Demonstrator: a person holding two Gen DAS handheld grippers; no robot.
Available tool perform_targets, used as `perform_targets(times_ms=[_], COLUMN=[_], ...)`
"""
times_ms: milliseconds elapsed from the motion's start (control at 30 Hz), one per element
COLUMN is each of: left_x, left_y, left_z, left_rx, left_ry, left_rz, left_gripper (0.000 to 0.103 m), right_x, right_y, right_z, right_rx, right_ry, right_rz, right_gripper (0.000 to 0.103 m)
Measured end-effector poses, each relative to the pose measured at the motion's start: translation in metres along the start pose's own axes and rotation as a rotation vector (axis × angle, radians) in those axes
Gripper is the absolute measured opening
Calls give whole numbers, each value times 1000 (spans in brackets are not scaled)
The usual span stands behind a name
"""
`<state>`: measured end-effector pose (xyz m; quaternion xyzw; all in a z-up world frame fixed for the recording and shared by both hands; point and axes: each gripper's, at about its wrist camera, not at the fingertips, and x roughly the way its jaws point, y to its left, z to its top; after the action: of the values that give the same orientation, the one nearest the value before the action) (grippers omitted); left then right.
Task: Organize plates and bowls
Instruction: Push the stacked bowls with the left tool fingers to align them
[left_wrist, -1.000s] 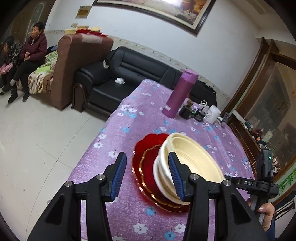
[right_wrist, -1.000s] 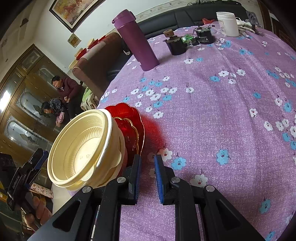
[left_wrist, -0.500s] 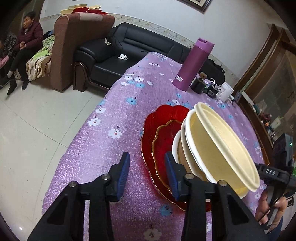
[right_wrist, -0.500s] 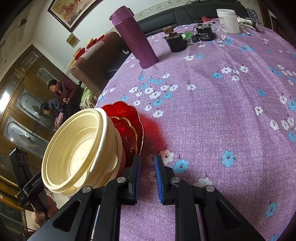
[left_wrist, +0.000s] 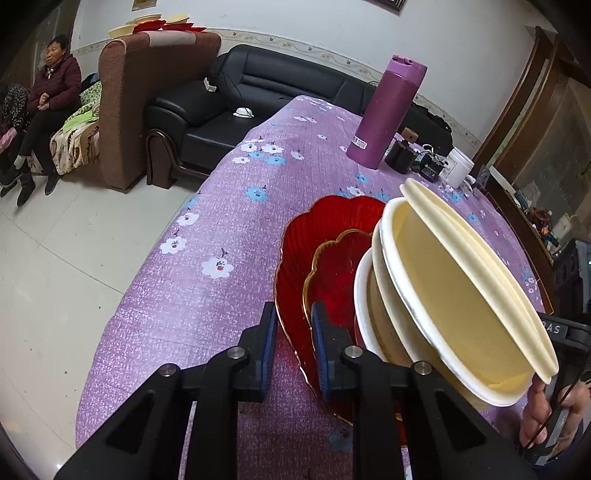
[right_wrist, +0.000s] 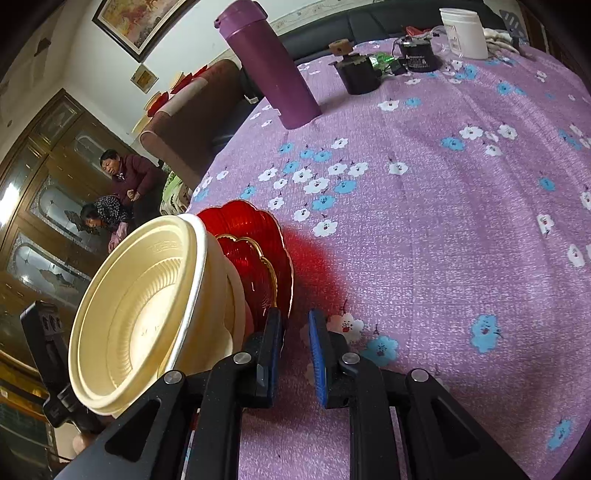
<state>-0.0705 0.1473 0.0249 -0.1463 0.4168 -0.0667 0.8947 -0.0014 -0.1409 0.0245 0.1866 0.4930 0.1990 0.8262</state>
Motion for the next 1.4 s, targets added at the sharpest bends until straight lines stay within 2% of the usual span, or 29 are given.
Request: perform_targets(times_ms=[167, 233, 400, 767, 1067, 1400], left_x=[1, 1, 0, 5, 18, 51], left_y=[-2, -3, -10, -41, -100, -198], left_z=[-2, -2, -3, -4, -6, -13], left_rx=[11, 11, 29, 59, 115, 215], left_ry=[-26, -32, -38, -23, 1, 53], left_rz=[9, 9, 24, 6, -35, -90], left_gripper=[18, 18, 18, 18, 18, 18], right_x=[7, 6, 4, -26, -65, -125], right_y=[-3, 0, 5, -11, -53, -123], right_z=[-1, -2, -4, -6, -12, -20], right_rx=[15, -1, -24, -5, 51, 151], right_ry=[-21, -28, -44, -90, -129, -215], right_rz=[14, 24, 1, -10, -40, -119], right_gripper=[17, 11, 11, 11, 11, 11])
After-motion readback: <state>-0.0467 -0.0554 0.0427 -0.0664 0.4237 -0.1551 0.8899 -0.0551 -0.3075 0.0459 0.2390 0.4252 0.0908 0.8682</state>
